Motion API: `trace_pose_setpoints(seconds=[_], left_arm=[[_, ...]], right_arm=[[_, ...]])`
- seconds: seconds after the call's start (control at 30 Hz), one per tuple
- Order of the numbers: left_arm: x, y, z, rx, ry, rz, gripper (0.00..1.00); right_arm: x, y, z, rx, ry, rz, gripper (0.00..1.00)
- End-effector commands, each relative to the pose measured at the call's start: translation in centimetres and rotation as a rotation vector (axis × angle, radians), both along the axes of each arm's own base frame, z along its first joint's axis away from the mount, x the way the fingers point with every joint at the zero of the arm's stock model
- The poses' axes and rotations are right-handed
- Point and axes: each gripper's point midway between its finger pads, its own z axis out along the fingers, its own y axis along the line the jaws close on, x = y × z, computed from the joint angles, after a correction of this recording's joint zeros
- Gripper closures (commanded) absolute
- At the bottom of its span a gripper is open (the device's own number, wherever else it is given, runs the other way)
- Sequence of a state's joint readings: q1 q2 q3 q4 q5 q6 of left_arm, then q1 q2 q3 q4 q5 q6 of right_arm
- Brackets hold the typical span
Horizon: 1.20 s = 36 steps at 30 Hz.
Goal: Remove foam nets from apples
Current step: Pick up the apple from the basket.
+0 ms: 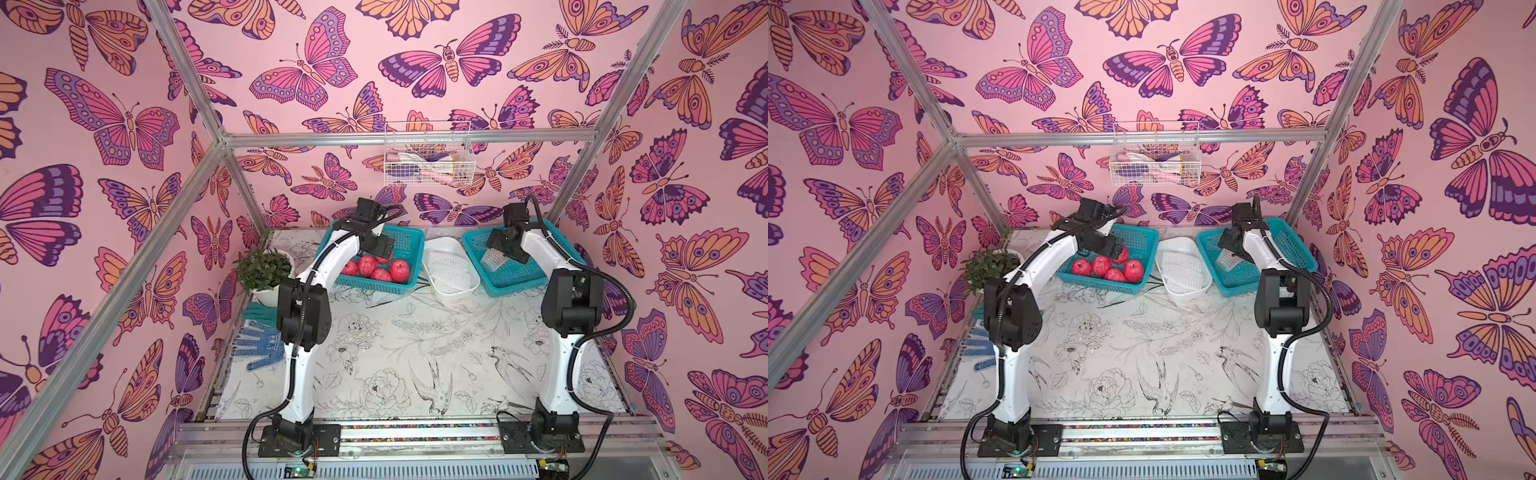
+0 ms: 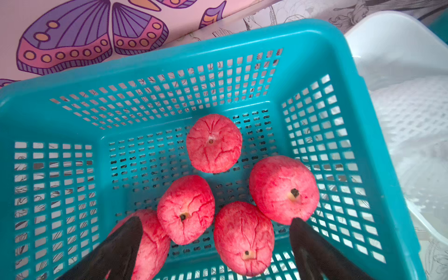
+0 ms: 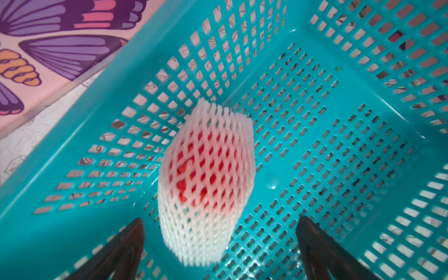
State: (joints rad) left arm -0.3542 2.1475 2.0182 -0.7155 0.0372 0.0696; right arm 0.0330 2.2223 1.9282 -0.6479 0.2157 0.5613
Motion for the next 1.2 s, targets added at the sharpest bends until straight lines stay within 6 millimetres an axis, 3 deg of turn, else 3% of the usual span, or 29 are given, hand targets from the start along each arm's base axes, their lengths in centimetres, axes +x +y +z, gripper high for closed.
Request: trace_pose_setpoints(seconds=[0.0, 0.4, 0.57, 0.83, 1.0, 1.17], left_arm=[[-1.0, -0.9, 1.7, -0.037, -0.031, -0.032, 0.03], [-4.0, -3.2, 2.5, -0.070, -0.039, -0.111, 0.04], [-5.4, -4.1, 3.0, -0.060, -0.049, -0.152, 0.04], [-6.5, -4.3, 3.1, -0.043, -0.064, -0.169, 0.05], [-7.2, -5.1, 4.3, -0.051, -0.105, -0.206, 0.05], [-8.0, -6.3, 5.1, -0.066, -0.123, -0.244, 0.05]], right_arm=[[0.6, -0.8, -1.4, 0.012, 0.013, -0.071, 0.01], [2.6, -1.3, -4.0, 0.023, -0.030, -0.154, 0.01], [3.3, -1.9, -4.3, 0.017, -0.064, -0.206, 0.09], [4.0, -2.3, -3.6, 0.013, -0.120, -0.240, 0.30], [3.4, -2.5, -1.8, 0.015, -0.168, -0.251, 0.34], [2.1, -2.6, -1.1, 0.111, -0.175, -0.280, 0.36]])
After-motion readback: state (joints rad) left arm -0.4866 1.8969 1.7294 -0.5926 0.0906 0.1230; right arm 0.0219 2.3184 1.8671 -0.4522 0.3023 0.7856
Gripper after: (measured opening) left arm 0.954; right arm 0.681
